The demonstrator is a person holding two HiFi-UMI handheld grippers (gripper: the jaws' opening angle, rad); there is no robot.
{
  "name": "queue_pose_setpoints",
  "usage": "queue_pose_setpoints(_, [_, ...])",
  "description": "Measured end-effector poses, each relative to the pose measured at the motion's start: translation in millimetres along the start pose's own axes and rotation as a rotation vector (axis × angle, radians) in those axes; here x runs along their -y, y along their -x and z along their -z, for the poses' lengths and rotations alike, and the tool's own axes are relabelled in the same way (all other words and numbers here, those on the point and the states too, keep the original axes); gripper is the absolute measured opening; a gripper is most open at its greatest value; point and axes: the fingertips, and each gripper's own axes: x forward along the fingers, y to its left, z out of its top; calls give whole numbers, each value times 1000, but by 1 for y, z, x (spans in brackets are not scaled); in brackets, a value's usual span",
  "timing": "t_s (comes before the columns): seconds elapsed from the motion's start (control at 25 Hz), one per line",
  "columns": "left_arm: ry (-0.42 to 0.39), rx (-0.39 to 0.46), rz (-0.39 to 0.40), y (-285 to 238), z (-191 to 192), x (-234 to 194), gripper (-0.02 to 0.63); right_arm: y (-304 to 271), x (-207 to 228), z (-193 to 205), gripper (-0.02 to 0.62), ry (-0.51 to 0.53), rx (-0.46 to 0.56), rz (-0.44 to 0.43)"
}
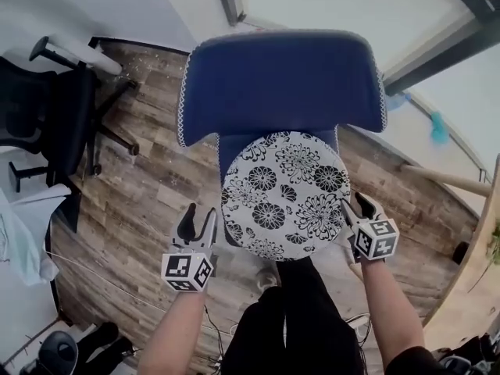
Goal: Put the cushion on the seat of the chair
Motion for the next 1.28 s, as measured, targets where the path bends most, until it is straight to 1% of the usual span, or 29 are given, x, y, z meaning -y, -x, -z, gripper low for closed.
queue_pose_setpoints(0.12, [-24,3,5,21,-12,6,195,25,-22,-18,196,20,63,-9])
queue_pose_setpoints(0.24, [-22,23,7,45,-31,12,195,60,-43,-39,196,17,145,-19])
queue_pose_setpoints(0.32, [-21,36,16,61,-44,22,195,88,-56,-52,195,18,194,-33])
queue_pose_setpoints(0.52, [-49,77,37,102,-75,46,195,152,-82,-78,193,23,286,-54])
queue_pose_setpoints(0.6, [-59,97,41,116,-91,52,195,176,-91,-94,176,23,328,-62])
queue_pose_setpoints(0.68, [-74,117,43,130,-107,58,195,200,-100,-108,141,31,366,-69])
queue_pose_setpoints(0.84, [-101,148,52,159,-137,75,195,245,-118,-131,70,83,407,-62])
queue_pose_setpoints(0.96, [-132,183,67,185,-159,91,195,280,-134,-146,60,96,458,-64])
queue_pose_setpoints(1.08, [-136,233,79,211,-181,105,195,313,-149,-160,55,93,511,-72])
queue_pose_setpoints(1.28, [-166,284,97,248,-206,122,193,350,-175,-179,40,123,566,-111])
